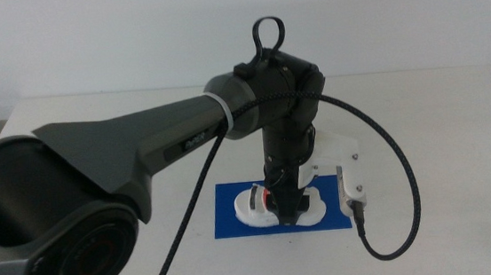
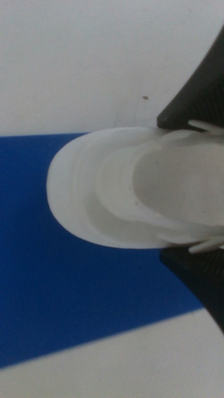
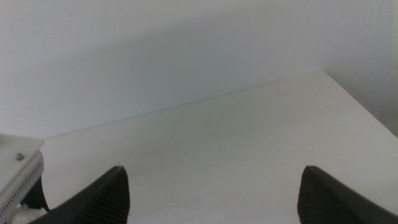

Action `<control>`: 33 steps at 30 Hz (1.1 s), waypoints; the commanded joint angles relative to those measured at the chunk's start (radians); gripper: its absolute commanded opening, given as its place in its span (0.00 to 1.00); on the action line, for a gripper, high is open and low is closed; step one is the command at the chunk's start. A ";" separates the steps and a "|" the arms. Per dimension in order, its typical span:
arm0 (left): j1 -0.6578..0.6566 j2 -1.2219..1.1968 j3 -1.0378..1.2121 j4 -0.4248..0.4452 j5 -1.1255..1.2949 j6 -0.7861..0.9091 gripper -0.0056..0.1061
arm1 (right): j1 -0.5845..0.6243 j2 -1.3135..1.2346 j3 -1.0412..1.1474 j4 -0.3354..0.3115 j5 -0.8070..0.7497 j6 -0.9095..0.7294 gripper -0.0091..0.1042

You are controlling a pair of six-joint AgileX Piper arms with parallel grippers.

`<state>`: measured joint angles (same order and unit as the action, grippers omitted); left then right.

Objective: Use one arm to grab the shoe from the table and place it on the mat.

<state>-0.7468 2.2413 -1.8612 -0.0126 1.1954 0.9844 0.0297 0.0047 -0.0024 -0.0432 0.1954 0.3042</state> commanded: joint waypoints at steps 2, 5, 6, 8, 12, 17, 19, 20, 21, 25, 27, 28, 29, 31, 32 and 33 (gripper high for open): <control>-0.002 0.006 -0.006 -0.007 0.011 -0.019 0.52 | 0.000 -0.005 0.002 -0.006 -0.010 -0.004 0.78; -0.002 0.006 -0.010 -0.007 0.007 -0.058 0.77 | 0.000 -0.005 0.002 -0.006 -0.010 -0.004 0.78; -0.002 0.006 -0.013 -0.002 0.007 -0.063 0.86 | 0.000 -0.005 0.002 -0.006 -0.010 -0.004 0.78; -0.002 0.004 -0.017 0.005 0.019 -0.082 0.89 | 0.000 -0.005 0.002 -0.006 -0.010 -0.004 0.78; -0.002 -0.024 -0.023 -0.013 0.026 -0.048 0.89 | 0.000 -0.005 0.002 -0.006 -0.010 -0.004 0.78; -0.002 -0.142 -0.038 -0.017 0.026 -0.096 0.89 | 0.000 -0.005 0.002 -0.006 -0.010 -0.004 0.78; -0.002 -0.219 -0.038 -0.009 0.026 -0.166 0.89 | 0.000 -0.005 0.002 -0.006 -0.010 -0.004 0.78; -0.002 -0.266 -0.038 0.006 0.026 -0.225 0.89 | 0.000 -0.005 0.002 -0.006 -0.010 -0.004 0.78; 0.003 -0.315 -0.038 0.013 0.026 -0.301 0.89 | 0.000 -0.005 0.002 -0.006 -0.010 -0.004 0.78; 0.058 -0.492 -0.030 0.042 0.026 -0.626 0.89 | 0.000 -0.005 0.002 -0.006 -0.010 -0.004 0.78; 0.123 -0.590 0.007 0.029 0.026 -0.788 0.89 | 0.000 -0.005 0.002 -0.006 -0.010 -0.004 0.78; 0.158 -0.635 0.040 0.013 0.026 -0.839 0.89 | 0.000 -0.005 0.002 -0.006 -0.010 -0.004 0.78; 0.191 -0.694 0.096 -0.006 -0.009 -0.874 0.89 | 0.000 -0.005 0.002 -0.006 -0.010 -0.004 0.78; 0.236 -0.814 0.226 0.013 -0.142 -0.916 0.89 | 0.000 -0.005 0.002 -0.006 -0.010 -0.004 0.78; 0.261 -0.886 0.310 0.033 -0.227 -0.949 0.89 | 0.000 -0.005 0.002 -0.006 -0.010 -0.004 0.78; 0.287 -0.960 0.398 0.049 -0.311 -0.999 0.89 | 0.000 -0.005 0.002 -0.006 -0.010 -0.004 0.78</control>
<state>-0.4869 1.3610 -1.5653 0.0282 0.9863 0.0726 0.0297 0.0047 -0.0024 -0.0432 0.1954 0.3042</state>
